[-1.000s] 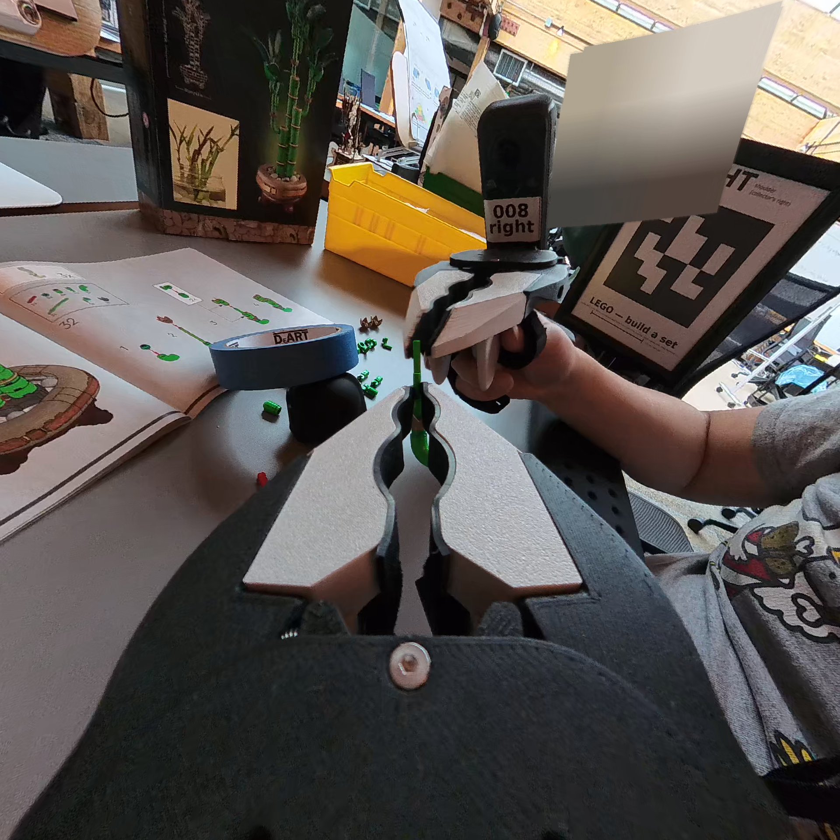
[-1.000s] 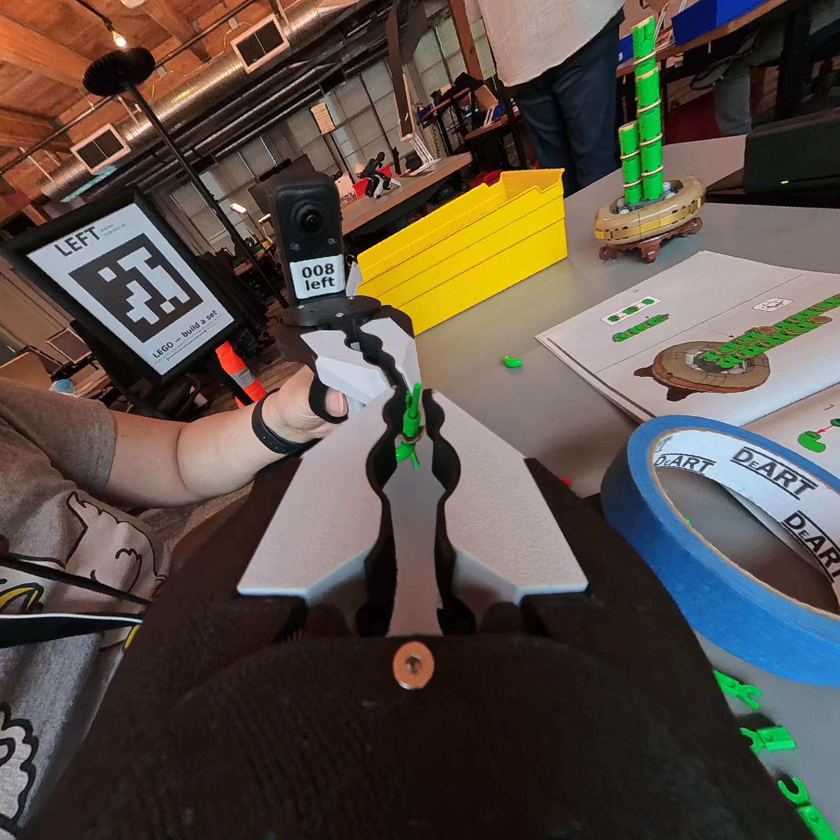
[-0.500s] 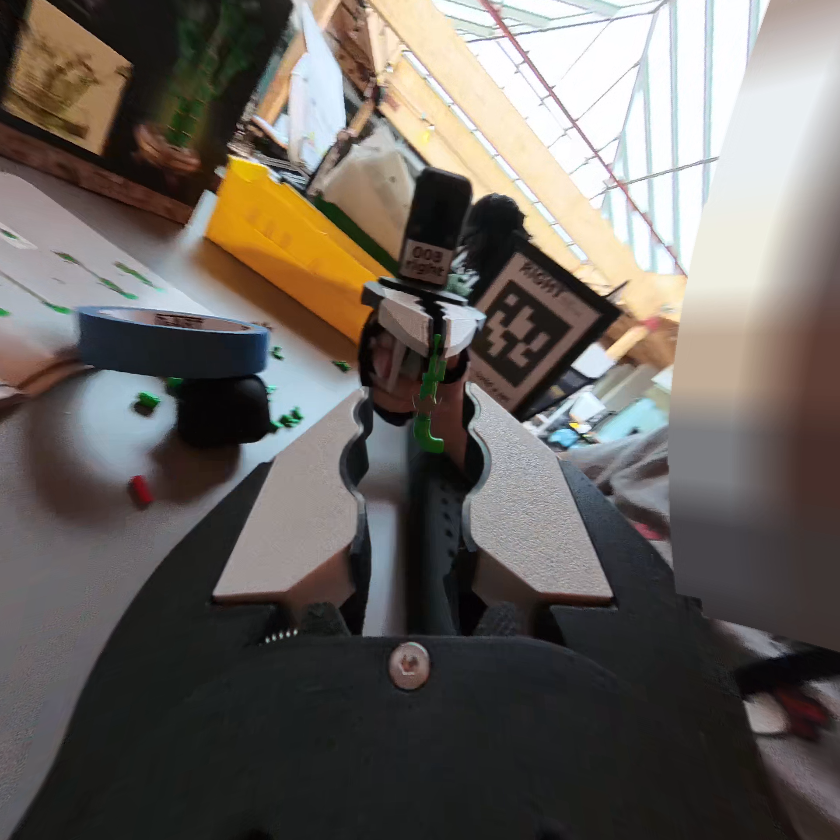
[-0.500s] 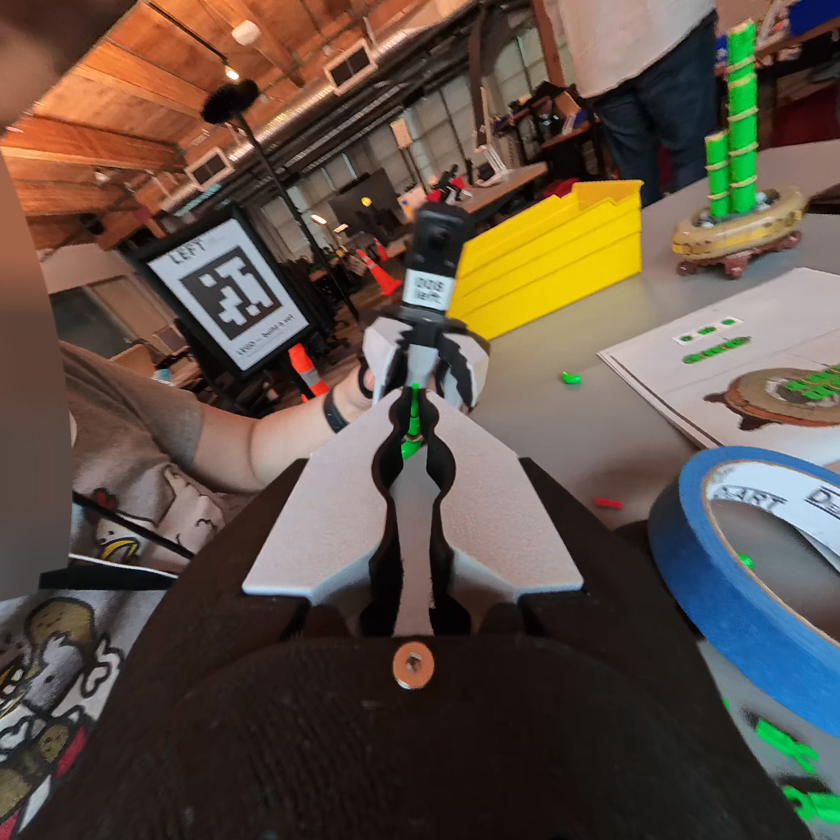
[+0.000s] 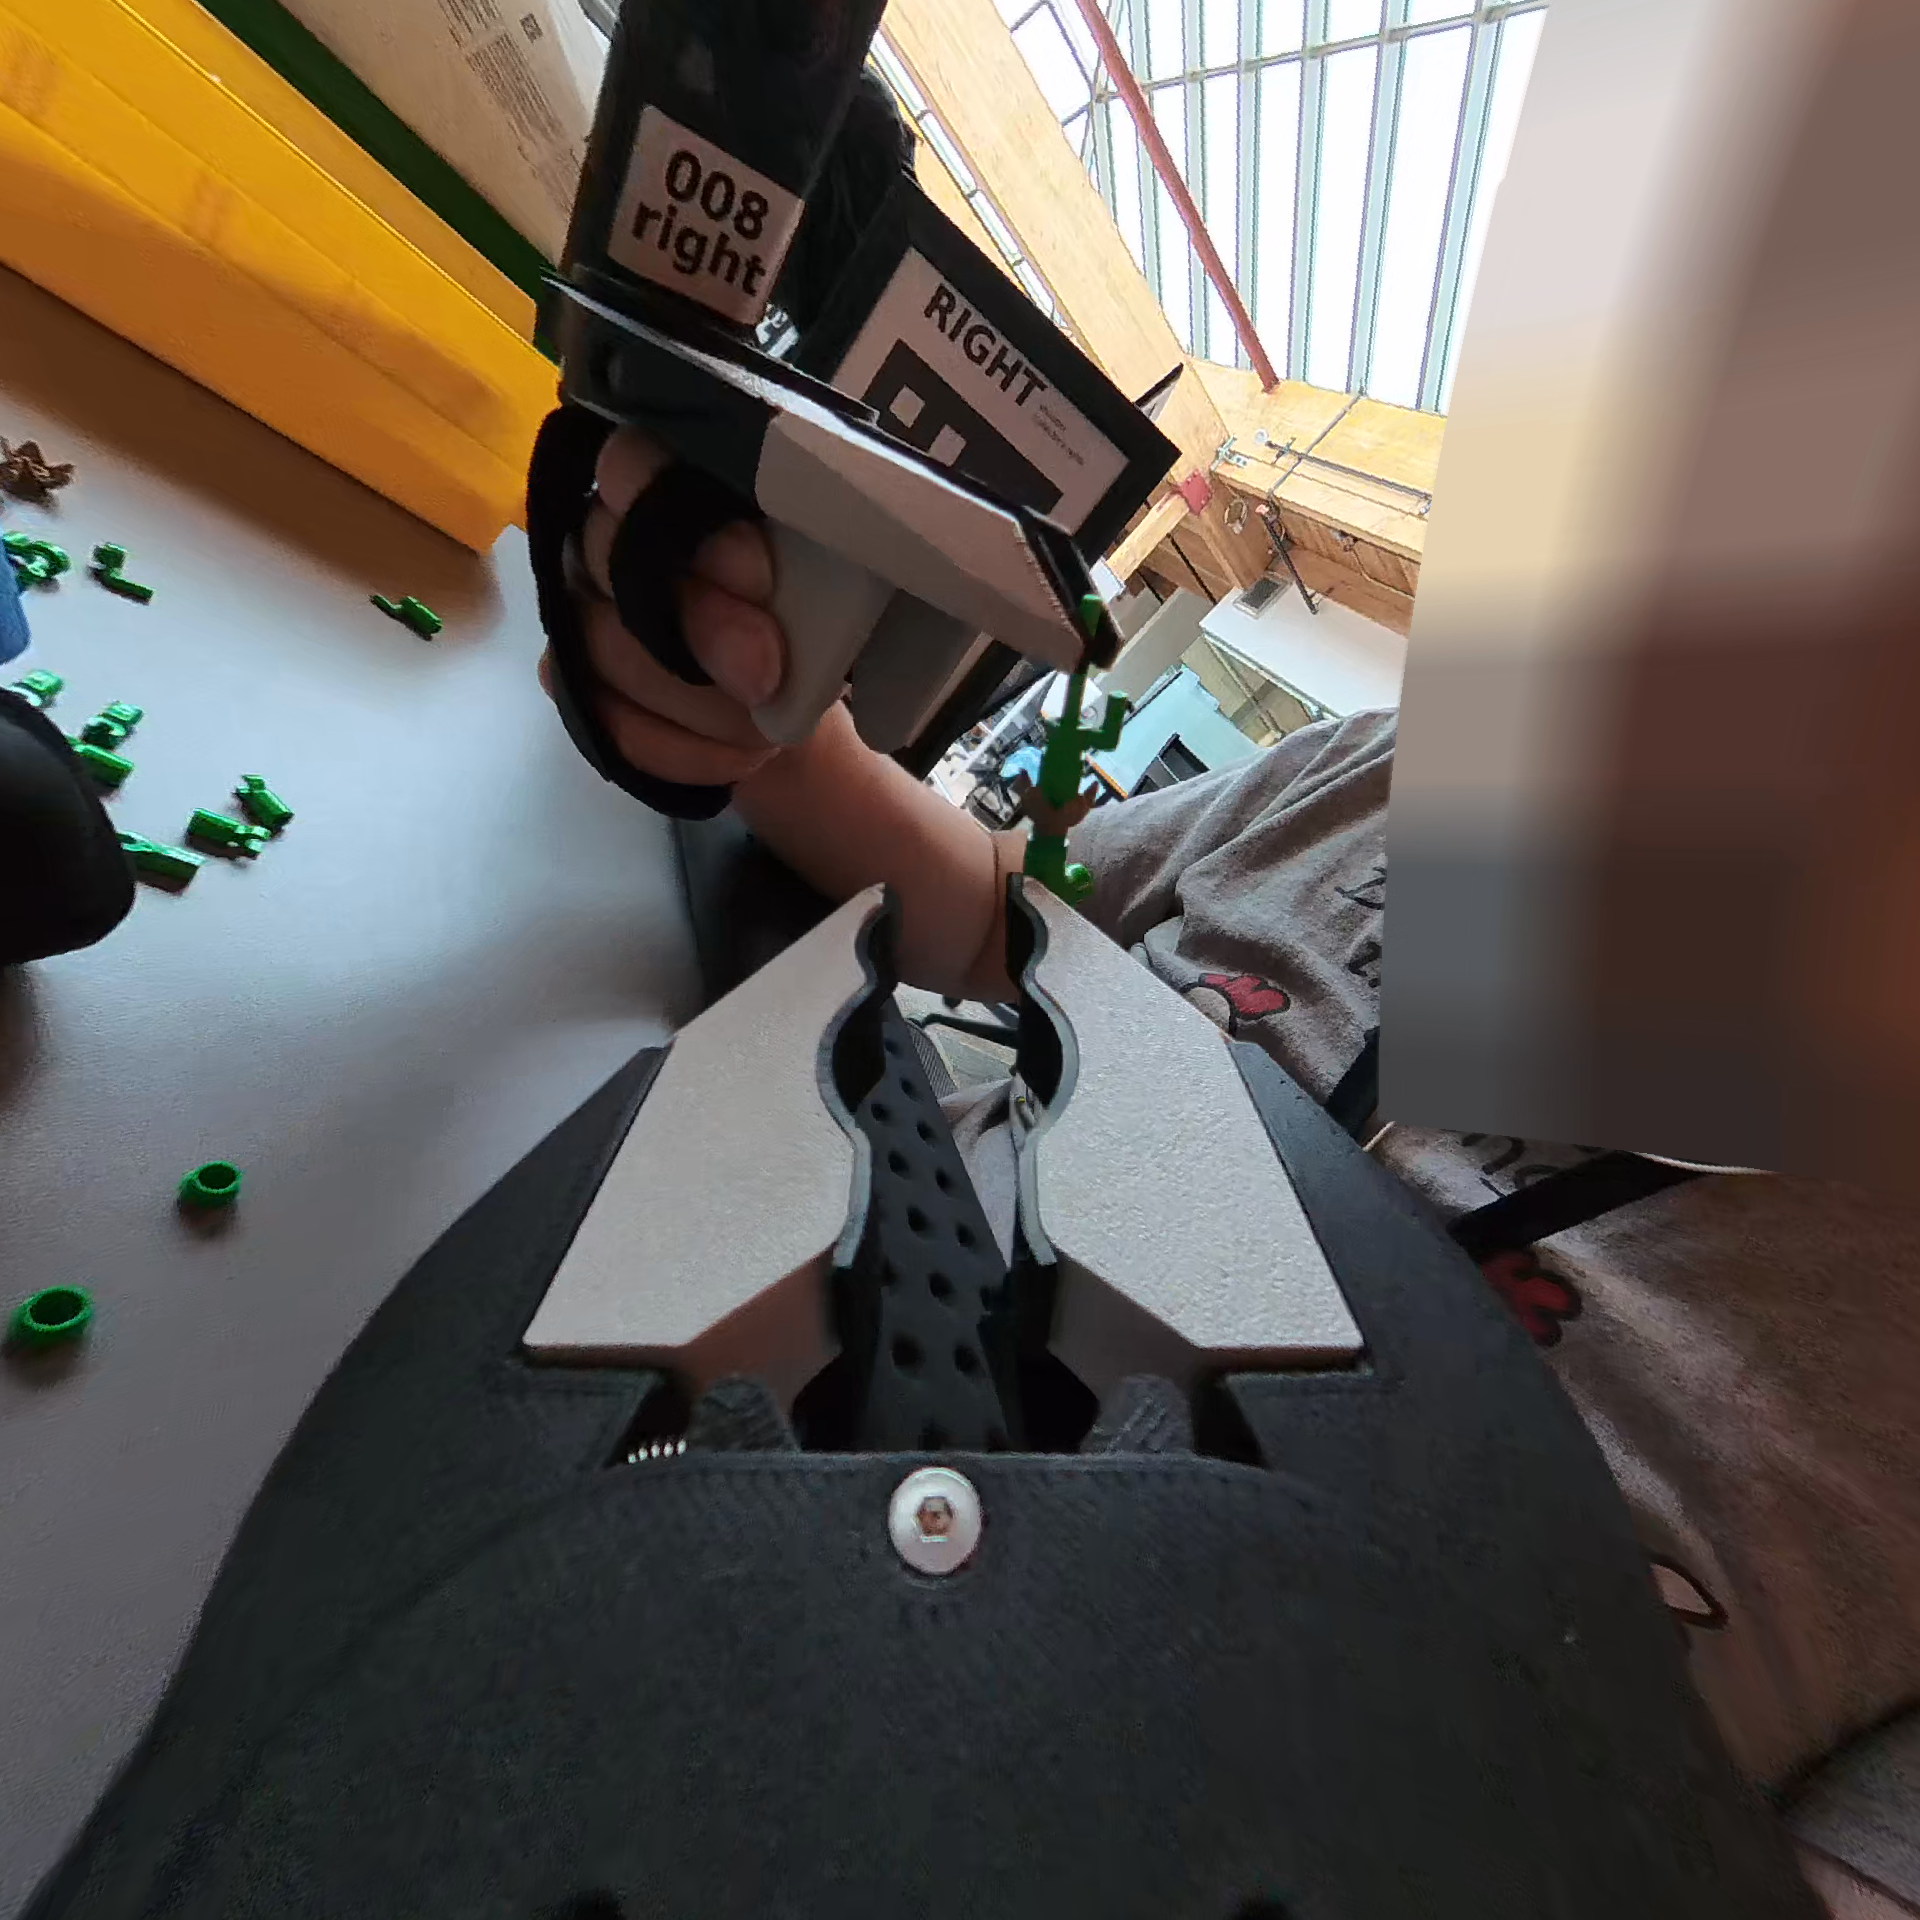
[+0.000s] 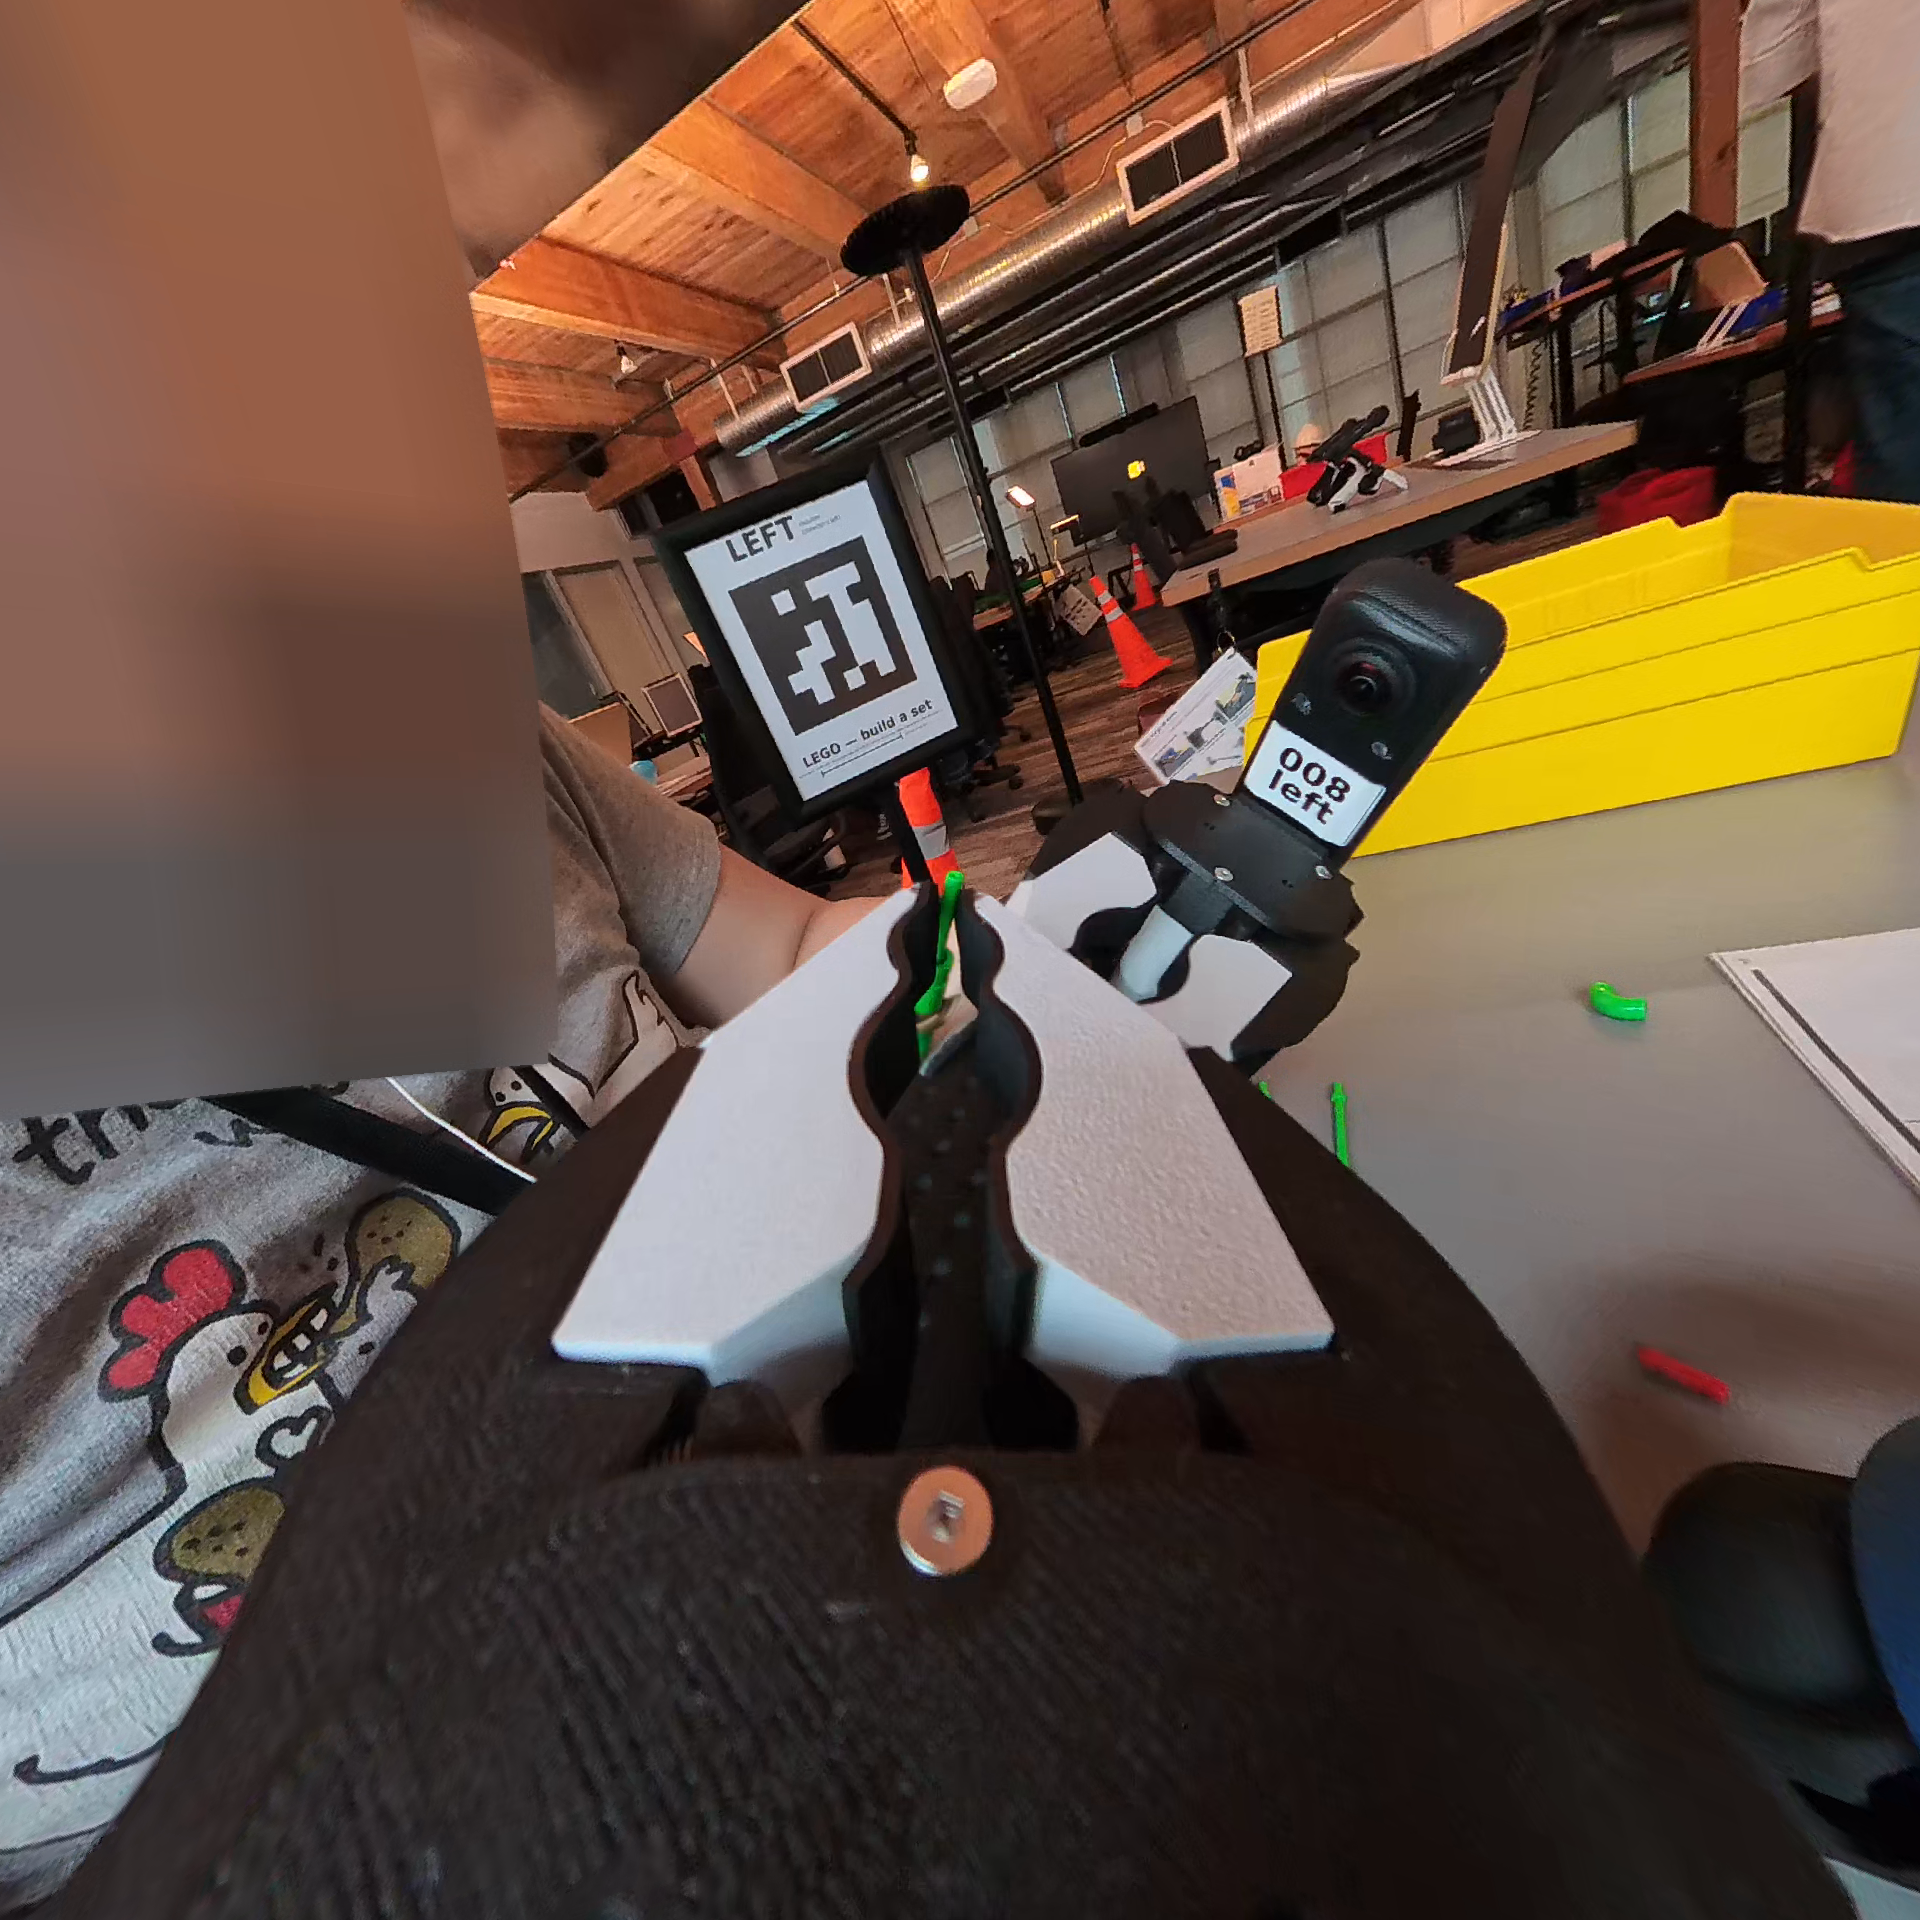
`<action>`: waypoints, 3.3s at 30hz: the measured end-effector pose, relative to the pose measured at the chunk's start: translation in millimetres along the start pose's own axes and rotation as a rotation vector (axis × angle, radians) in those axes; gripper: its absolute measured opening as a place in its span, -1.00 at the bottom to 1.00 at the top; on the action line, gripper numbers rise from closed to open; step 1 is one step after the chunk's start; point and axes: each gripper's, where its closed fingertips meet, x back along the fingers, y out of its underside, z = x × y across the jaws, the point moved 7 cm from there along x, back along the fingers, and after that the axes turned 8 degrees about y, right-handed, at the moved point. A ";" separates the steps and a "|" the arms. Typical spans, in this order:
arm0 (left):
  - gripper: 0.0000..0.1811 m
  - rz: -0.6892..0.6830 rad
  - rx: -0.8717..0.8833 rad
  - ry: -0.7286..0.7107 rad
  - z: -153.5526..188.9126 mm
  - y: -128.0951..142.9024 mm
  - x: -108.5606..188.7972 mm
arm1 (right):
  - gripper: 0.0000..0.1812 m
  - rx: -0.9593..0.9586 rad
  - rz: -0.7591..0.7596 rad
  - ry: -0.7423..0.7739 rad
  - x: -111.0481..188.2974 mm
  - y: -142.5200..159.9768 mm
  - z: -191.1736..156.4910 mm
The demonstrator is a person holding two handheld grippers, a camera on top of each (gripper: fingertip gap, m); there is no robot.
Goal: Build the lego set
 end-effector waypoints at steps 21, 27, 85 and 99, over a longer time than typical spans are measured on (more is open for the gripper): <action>-0.88 -0.009 -0.052 0.017 2.8 -0.1 -8.4 | -1.00 0.061 0.017 0.068 2.1 -0.6 4.5; -0.89 -0.003 -0.066 -0.056 -3.3 -1.0 -4.8 | -1.00 0.047 0.028 0.119 5.2 -1.3 11.2; -0.94 0.198 -0.362 -0.584 -8.3 -26.1 33.9 | -0.73 0.159 -0.184 0.483 -0.4 21.7 36.7; -0.94 0.197 -0.371 -0.646 -10.8 -26.3 36.0 | -0.80 0.197 -0.126 0.507 -8.6 20.6 35.2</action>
